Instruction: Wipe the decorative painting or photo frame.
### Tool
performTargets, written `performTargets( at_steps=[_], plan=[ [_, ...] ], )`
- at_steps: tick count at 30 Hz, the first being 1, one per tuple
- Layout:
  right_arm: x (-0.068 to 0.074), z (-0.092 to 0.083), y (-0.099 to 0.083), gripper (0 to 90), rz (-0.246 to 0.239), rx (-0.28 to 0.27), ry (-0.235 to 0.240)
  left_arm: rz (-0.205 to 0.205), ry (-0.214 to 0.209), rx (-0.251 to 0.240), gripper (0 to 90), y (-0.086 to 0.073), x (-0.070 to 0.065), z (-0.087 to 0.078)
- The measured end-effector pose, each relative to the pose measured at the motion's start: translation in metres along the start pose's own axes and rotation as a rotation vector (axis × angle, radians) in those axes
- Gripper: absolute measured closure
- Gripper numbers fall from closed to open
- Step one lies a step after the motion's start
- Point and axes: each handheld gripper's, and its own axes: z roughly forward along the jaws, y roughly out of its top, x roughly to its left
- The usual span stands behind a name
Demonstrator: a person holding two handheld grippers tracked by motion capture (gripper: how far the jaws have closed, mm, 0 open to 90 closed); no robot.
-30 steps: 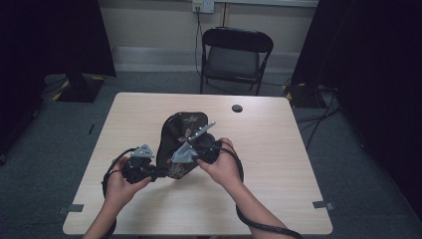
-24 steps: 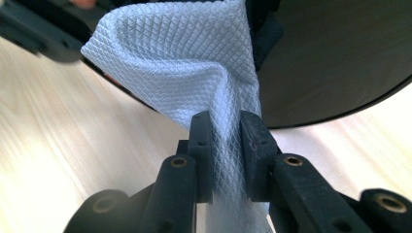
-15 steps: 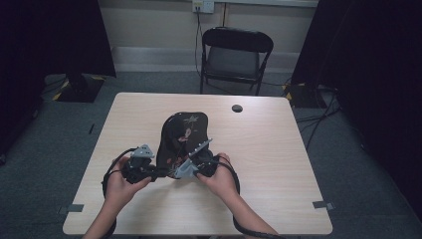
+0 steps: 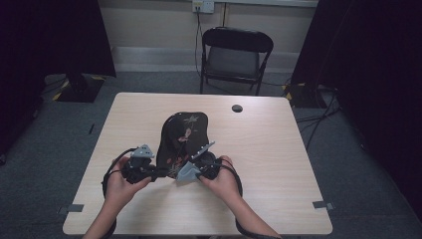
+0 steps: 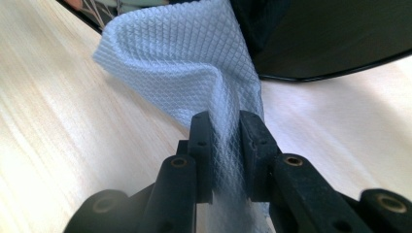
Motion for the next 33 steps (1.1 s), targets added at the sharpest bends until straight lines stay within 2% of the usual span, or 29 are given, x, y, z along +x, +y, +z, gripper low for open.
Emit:
performTargets(
  at_steps=[6, 7, 8, 10, 11, 14, 15, 16, 18, 20, 27, 33],
  plan=[
    [-0.01, -0.037, 0.009, 77.5, -0.005, -0.056, -0.027, 0.0, 0.0, -0.001, 78.6, 0.0, 0.0, 0.0],
    [-0.01, -0.037, 0.009, 77.5, -0.005, -0.056, -0.027, 0.0, 0.0, -0.001, 78.6, 0.0, 0.0, 0.0],
    [-0.012, -0.052, 0.014, 77.5, -0.01, -0.076, -0.038, -0.001, -0.001, -0.001, 78.6, 0.0, 0.0, 0.0],
    [-0.012, -0.057, 0.016, 77.5, -0.013, -0.081, -0.042, 0.0, -0.002, 0.001, 78.6, 0.0, 0.0, 0.0],
    [-0.012, -0.07, 0.022, 77.5, -0.024, -0.098, -0.052, -0.001, -0.002, 0.0, 78.6, 0.0, 0.0, 0.0],
    [-0.012, -0.09, 0.034, 77.5, -0.049, -0.122, -0.074, 0.002, -0.002, 0.001, 78.6, 0.0, 0.0, 0.001],
    [-0.012, -0.09, 0.034, 77.5, -0.049, -0.122, -0.074, 0.002, -0.002, 0.001, 78.7, 0.0, 0.0, 0.001],
    [-0.01, -0.104, 0.043, 77.5, -0.062, -0.139, -0.086, 0.001, -0.002, 0.0, 78.7, 0.0, 0.0, 0.001],
    [-0.009, -0.108, 0.046, 77.4, -0.065, -0.148, -0.093, 0.002, -0.002, 0.001, 78.6, 0.0, 0.0, 0.001],
    [-0.007, -0.127, 0.059, 77.4, -0.084, -0.176, -0.109, 0.003, -0.002, 0.001, 78.6, 0.0, 0.0, 0.001],
    [-0.005, -0.154, 0.08, 77.5, -0.104, -0.216, -0.14, -0.003, -0.003, -0.003, 78.6, 0.0, 0.0, 0.001],
    [-0.004, -0.159, 0.09, 77.3, -0.086, -0.237, -0.136, -0.002, -0.003, -0.002, 78.6, 0.0, 0.0, 0.001]
  ],
)
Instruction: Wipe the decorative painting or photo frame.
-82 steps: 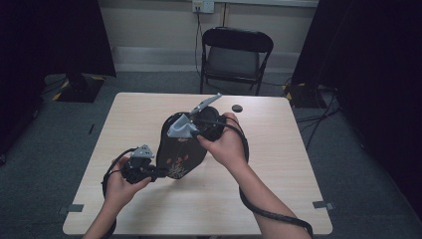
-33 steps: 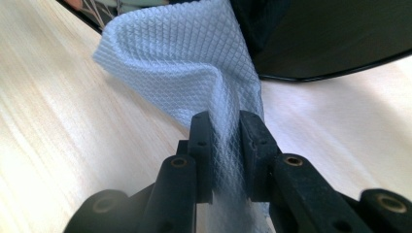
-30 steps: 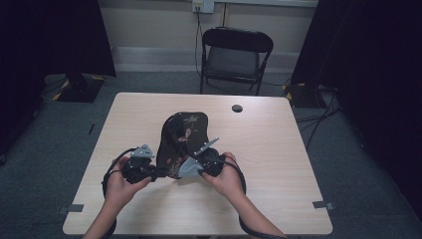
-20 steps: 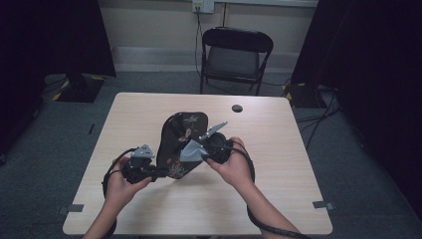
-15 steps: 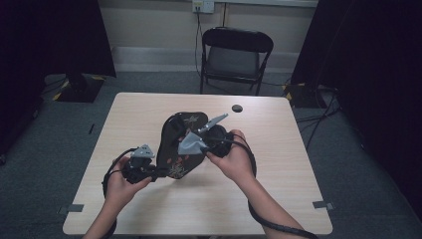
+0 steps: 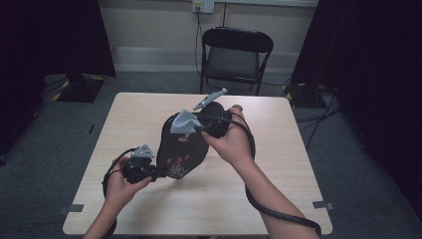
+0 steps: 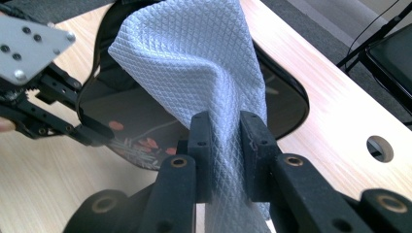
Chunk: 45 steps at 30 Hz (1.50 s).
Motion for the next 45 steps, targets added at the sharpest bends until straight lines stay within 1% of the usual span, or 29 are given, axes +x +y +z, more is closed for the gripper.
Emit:
performTargets(
  at_steps=[1, 4, 5, 8, 9, 13, 15, 16, 17, 18, 19, 20, 21, 22, 23, 25, 26, 28, 29, 33, 34, 35, 36, 37, 39, 40, 45],
  plan=[
    [0.0, 0.001, 0.001, 77.4, -0.006, 0.001, -0.001, -0.001, -0.001, 0.003, 78.6, 0.0, 0.0, 0.0],
    [0.002, 0.007, 0.002, 77.3, 0.0, 0.007, 0.005, -0.001, 0.0, 0.001, 78.6, 0.0, 0.0, 0.0],
    [0.003, 0.011, 0.0, 77.3, 0.006, 0.011, 0.01, 0.0, -0.001, 0.002, 78.7, 0.0, 0.0, 0.0],
    [0.004, 0.015, -0.003, 77.4, 0.006, 0.015, 0.016, 0.0, 0.0, 0.0, 78.6, 0.0, 0.0, 0.0],
    [0.006, 0.019, -0.006, 77.4, 0.005, 0.027, 0.02, 0.0, -0.001, 0.001, 78.6, 0.0, 0.0, 0.0],
    [0.008, 0.026, -0.012, 77.4, -0.001, 0.041, 0.025, 0.0, -0.001, 0.001, 78.6, 0.0, 0.0, 0.0],
    [0.012, 0.035, -0.02, 77.4, -0.008, 0.057, 0.033, 0.003, -0.001, 0.004, 78.6, 0.0, 0.0, 0.0],
    [0.012, 0.035, -0.02, 77.4, -0.008, 0.057, 0.033, 0.004, 0.0, 0.004, 78.6, 0.0, 0.0, 0.0],
    [0.014, 0.042, -0.027, 77.4, -0.008, 0.069, 0.044, 0.004, 0.0, 0.004, 78.7, 0.0, 0.0, 0.0],
    [0.014, 0.042, -0.027, 77.4, -0.008, 0.069, 0.044, 0.005, 0.0, 0.005, 78.7, 0.0, 0.001, 0.0],
    [0.016, 0.049, -0.034, 77.3, -0.003, 0.084, 0.055, 0.005, 0.0, 0.003, 78.6, 0.0, 0.001, 0.0],
    [0.016, 0.049, -0.034, 77.3, -0.003, 0.084, 0.055, 0.005, 0.0, 0.003, 78.6, 0.0, 0.001, 0.0],
    [0.017, 0.056, -0.041, 77.3, 0.006, 0.093, 0.065, 0.005, 0.0, 0.002, 78.6, 0.0, 0.001, 0.0],
    [0.017, 0.056, -0.041, 77.3, 0.006, 0.093, 0.065, 0.005, 0.0, 0.002, 78.6, 0.0, 0.001, 0.0],
    [0.018, 0.062, -0.048, 77.3, 0.015, 0.105, 0.075, 0.005, 0.0, 0.002, 78.7, 0.0, 0.001, 0.0],
    [0.018, 0.064, -0.05, 77.3, 0.012, 0.11, 0.076, 0.004, -0.001, 0.002, 78.6, 0.0, 0.001, 0.0],
    [0.019, 0.07, -0.056, 77.3, 0.02, 0.122, 0.08, 0.004, 0.0, 0.002, 78.6, 0.0, 0.001, 0.0],
    [0.02, 0.072, -0.058, 77.3, 0.019, 0.128, 0.079, 0.005, 0.0, 0.003, 78.6, 0.0, 0.001, 0.0],
    [0.022, 0.078, -0.063, 77.3, 0.017, 0.145, 0.082, 0.005, 0.0, 0.003, 78.6, 0.0, 0.001, 0.0],
    [0.026, 0.088, -0.074, 77.3, 0.013, 0.169, 0.091, 0.006, 0.0, 0.003, 78.6, 0.0, 0.001, 0.0],
    [0.026, 0.088, -0.074, 77.3, 0.013, 0.169, 0.091, 0.006, 0.0, 0.003, 78.6, 0.0, 0.001, 0.0],
    [0.028, 0.091, -0.076, 77.3, 0.024, 0.173, 0.095, 0.006, 0.0, 0.003, 78.6, 0.0, 0.001, 0.0],
    [0.028, 0.094, -0.079, 77.3, 0.017, 0.178, 0.099, 0.006, 0.0, 0.003, 78.6, 0.0, 0.001, 0.0],
    [0.032, 0.102, -0.086, 77.3, 0.031, 0.191, 0.11, 0.006, 0.001, 0.003, 78.6, 0.0, 0.001, 0.0],
    [0.034, 0.107, -0.092, 77.3, 0.035, 0.201, 0.119, 0.006, 0.0, 0.003, 78.6, 0.0, 0.001, 0.0],
    [0.034, 0.107, -0.092, 77.3, 0.035, 0.201, 0.119, 0.006, 0.0, 0.003, 78.6, 0.0, 0.001, 0.0],
    [0.042, 0.125, -0.107, 77.3, 0.037, 0.236, 0.139, 0.006, 0.001, 0.005, 78.6, 0.0, 0.001, 0.0]
  ],
)
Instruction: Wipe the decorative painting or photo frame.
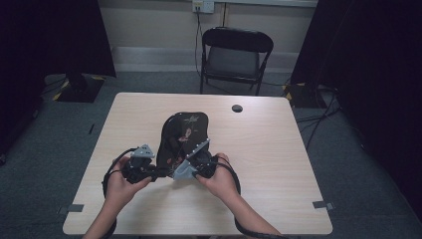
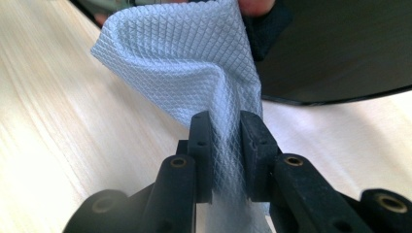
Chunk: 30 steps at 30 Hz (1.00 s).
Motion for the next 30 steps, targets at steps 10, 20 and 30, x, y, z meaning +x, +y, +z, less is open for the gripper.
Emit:
performTargets(
  at_steps=[10, 20, 30],
  plan=[
    [0.002, 0.007, -0.01, 77.5, 0.0, 0.024, 0.01, -0.01, 0.002, -0.006, 78.5, 0.0, 0.0, 0.0],
    [-0.004, -0.045, 0.006, 77.6, -0.013, -0.072, -0.013, -0.014, 0.003, -0.009, 78.5, 0.0, 0.0, 0.0],
    [-0.005, -0.125, 0.051, 77.5, -0.041, -0.214, -0.068, -0.017, 0.003, -0.01, 78.5, 0.0, 0.0, 0.0]
  ],
)
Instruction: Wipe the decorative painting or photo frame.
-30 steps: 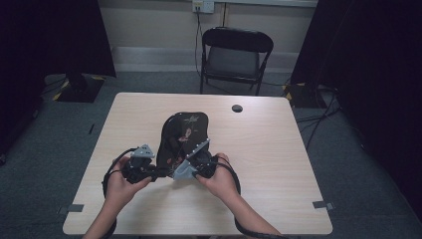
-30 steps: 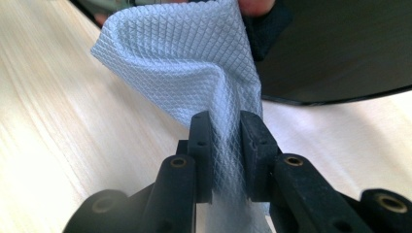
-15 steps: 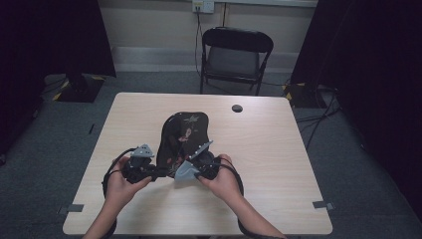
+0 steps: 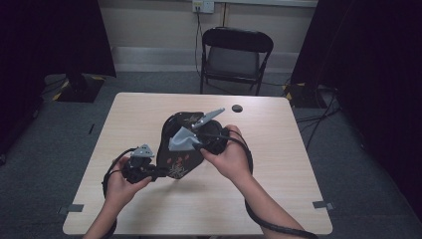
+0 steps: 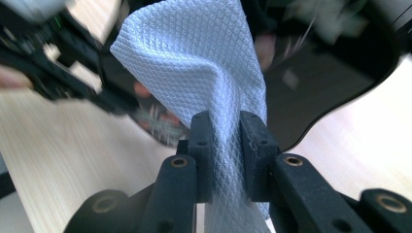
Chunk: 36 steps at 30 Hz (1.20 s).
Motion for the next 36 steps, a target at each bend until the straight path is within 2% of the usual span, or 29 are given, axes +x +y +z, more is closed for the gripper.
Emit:
performTargets(
  at_steps=[3, 6, 12, 14, 23, 28, 30, 36],
  plan=[
    [0.002, -0.009, 0.014, 77.5, -0.008, -0.016, -0.022, 0.001, -0.001, -0.001, 78.5, 0.0, 0.0, 0.0],
    [0.004, -0.01, 0.024, 77.4, -0.008, -0.025, -0.031, 0.003, -0.001, -0.001, 78.5, 0.0, -0.001, 0.0],
    [0.008, -0.001, 0.027, 77.5, -0.013, -0.013, -0.025, 0.005, -0.003, -0.002, 78.5, 0.0, 0.0, 0.0],
    [0.009, 0.01, 0.023, 77.5, -0.006, 0.01, -0.017, 0.007, -0.005, -0.001, 78.5, 0.0, 0.0, 0.0],
    [0.015, 0.034, 0.003, 77.5, -0.014, 0.056, 0.005, 0.01, -0.004, 0.002, 78.5, 0.0, 0.0, 0.0],
    [0.022, 0.056, -0.016, 77.4, -0.001, 0.083, 0.041, 0.011, -0.004, 0.002, 78.6, 0.0, 0.0, 0.0],
    [0.023, 0.06, -0.019, 77.4, -0.002, 0.088, 0.046, 0.011, -0.005, 0.002, 78.5, 0.0, 0.0, 0.0],
    [0.025, 0.083, -0.044, 77.3, -0.008, 0.142, 0.057, 0.014, -0.004, 0.003, 78.5, 0.0, 0.0, 0.0]
  ],
)
